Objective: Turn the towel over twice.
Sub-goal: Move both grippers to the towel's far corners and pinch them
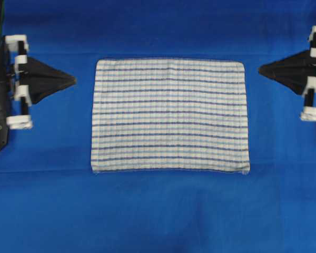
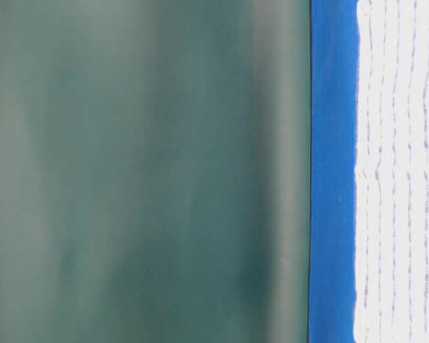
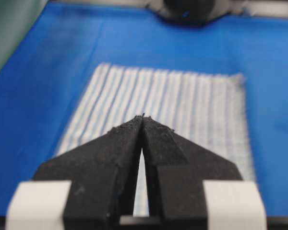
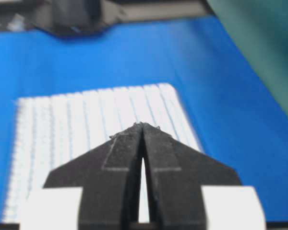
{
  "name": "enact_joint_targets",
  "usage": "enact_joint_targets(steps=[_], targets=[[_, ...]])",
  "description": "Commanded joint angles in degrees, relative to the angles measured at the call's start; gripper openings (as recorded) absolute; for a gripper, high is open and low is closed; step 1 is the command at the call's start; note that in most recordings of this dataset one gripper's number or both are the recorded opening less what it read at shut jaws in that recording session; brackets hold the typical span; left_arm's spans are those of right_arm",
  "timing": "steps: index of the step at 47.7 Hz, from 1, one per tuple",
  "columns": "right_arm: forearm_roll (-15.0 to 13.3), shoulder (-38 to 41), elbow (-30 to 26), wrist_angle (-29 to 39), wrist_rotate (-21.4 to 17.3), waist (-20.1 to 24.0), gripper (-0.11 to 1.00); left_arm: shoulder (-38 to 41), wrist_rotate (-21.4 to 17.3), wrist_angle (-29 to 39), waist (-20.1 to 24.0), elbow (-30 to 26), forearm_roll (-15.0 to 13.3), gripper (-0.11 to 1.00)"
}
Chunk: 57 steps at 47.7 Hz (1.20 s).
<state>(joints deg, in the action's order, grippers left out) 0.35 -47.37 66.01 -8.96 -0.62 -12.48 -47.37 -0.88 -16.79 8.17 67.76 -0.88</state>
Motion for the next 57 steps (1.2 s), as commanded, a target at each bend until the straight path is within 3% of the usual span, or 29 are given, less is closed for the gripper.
enact_joint_targets(steps=[1, 10, 15, 23, 25, 27, 32, 57], targets=[[0.44, 2.64, -0.70, 0.00, -0.09, -2.64, 0.00, 3.16, 0.00, -1.14, 2.46, -1.05, -0.18, 0.00], [1.14, 9.49, -0.97, -0.09, -0.09, -7.21, 0.00, 10.72, 0.00, -4.13, 6.59, -0.88, -0.09, 0.02], [1.58, 14.85, -1.14, -0.35, -0.09, -9.49, 0.03, 15.38, 0.00, -6.42, 8.88, -0.79, -0.18, 0.22], [1.67, 23.20, -1.85, -1.85, 0.00, -12.92, 0.53, 23.64, -0.09, -10.11, 11.78, -1.49, -0.18, 0.72], [1.58, 24.96, -2.02, -2.11, 0.00, -13.62, 0.62, 25.40, -0.09, -10.90, 12.48, -1.67, -0.18, 0.83], [1.58, 26.54, -2.20, -2.37, 0.09, -14.24, 0.64, 27.51, -0.09, -11.95, 13.45, -1.85, -0.18, 0.89], [1.49, 30.67, -2.46, -3.69, 0.09, -15.64, 0.59, 31.64, -0.09, -13.89, 15.29, -1.76, -0.18, 0.87], [1.41, 45.09, -3.96, -8.17, 0.44, -18.37, 0.59, 49.48, -0.09, -22.41, 20.21, -2.64, -0.18, 0.85]])
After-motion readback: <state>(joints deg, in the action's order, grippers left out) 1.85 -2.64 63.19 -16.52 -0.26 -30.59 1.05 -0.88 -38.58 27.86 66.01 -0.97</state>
